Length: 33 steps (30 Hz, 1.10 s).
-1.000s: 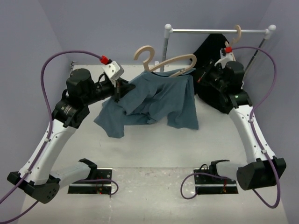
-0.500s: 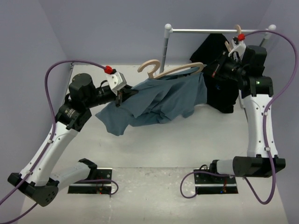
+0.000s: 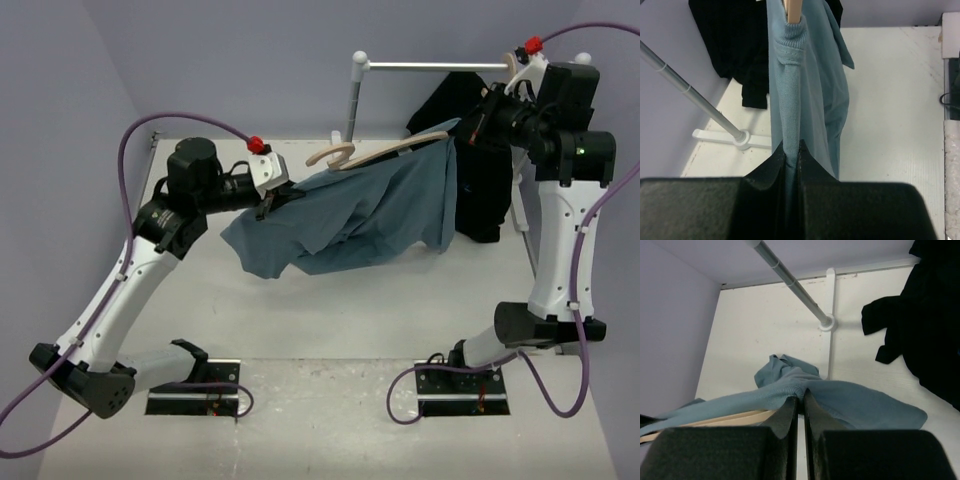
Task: Place the t-shirt on the hanger
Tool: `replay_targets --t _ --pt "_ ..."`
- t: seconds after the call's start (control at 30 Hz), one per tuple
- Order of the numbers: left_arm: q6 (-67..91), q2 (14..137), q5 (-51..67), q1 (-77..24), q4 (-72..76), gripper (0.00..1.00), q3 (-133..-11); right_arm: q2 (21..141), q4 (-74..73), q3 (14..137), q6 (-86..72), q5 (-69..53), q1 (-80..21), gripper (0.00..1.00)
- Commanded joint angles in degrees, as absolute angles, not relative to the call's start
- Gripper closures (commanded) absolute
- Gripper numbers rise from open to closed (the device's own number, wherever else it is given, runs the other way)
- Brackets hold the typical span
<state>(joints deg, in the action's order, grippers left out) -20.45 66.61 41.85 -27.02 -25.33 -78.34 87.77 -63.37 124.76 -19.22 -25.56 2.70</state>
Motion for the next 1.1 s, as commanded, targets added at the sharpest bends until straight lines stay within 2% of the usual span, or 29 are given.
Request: replay_targets --t 0.0,0.07,0.13,0.2,0.23,0.27,0.4,0.5,0.63,0.7,0.8,0.83,0.9,0.97,1.07 --pt "-25.50 67.26 41.26 -27.03 -34.40 1.00 -81.16 87.98 -64.16 128.19 -15.45 -16.14 3.78 1.00" --pt "-25.57 67.15 39.19 -27.36 -34.45 1.00 -80.59 88.26 -63.98 127.43 -15.03 -14.31 3.78 1.00" --pt "-25.14 67.39 35.37 -28.42 -34.26 1.00 -80.21 88.77 -63.67 127.02 -14.93 -17.67 3.83 1.00" --pt "-24.74 67.99 36.55 -28.53 -34.07 1.00 -80.64 88.85 -63.08 127.24 -15.03 -21.20 2.80 1.00" --pt "-24.44 69.34 39.50 -28.66 -34.23 1.00 -81.87 89.06 -62.90 128.27 -14.96 -23.89 0.08 1.00" --pt "-24.45 71.61 40.17 -28.76 -36.02 1.00 -83.24 89.34 -63.43 130.93 -14.30 -23.31 -4.70 1.00" --pt "-24.36 78.79 41.51 -29.85 -41.46 1.00 -94.24 93.12 -66.57 135.82 -14.66 -20.58 -13.29 1.00" --pt "-22.17 81.12 42.76 -29.84 -40.03 1.00 -97.54 93.28 -64.87 132.02 -16.38 -17.92 -18.50 0.98" --pt "-17.58 81.56 35.88 -29.36 -35.81 1.00 -98.44 90.19 -62.21 123.44 -18.43 -14.06 -22.36 0.93" --pt "-13.53 80.91 30.41 -28.76 -34.04 1.00 -97.04 86.15 -58.00 116.40 -20.56 -10.58 -22.35 0.87" --pt "-10.54 78.36 33.03 -27.78 -29.13 1.00 -91.43 82.55 -52.05 110.39 -22.47 -11.09 -22.31 0.59" --pt "-9.87 77.86 35.39 -27.47 -27.13 1.00 -89.07 82.53 -52.26 110.54 -22.12 -11.45 -22.25 0.58" --pt "-9.40 76.98 40.74 -26.45 -25.77 1.00 -86.19 83.20 -55.65 113.32 -20.09 -11.89 -21.38 0.48" --pt "-10.97 78.33 46.34 -25.24 -27.60 1.00 -86.66 82.40 -57.78 114.52 -16.64 -15.27 -19.01 0.46" --pt "-15.68 82.29 59.45 -23.48 -33.08 1.00 -88.63 76.21 -54.48 108.08 -6.95 -24.59 -14.81 0.37"
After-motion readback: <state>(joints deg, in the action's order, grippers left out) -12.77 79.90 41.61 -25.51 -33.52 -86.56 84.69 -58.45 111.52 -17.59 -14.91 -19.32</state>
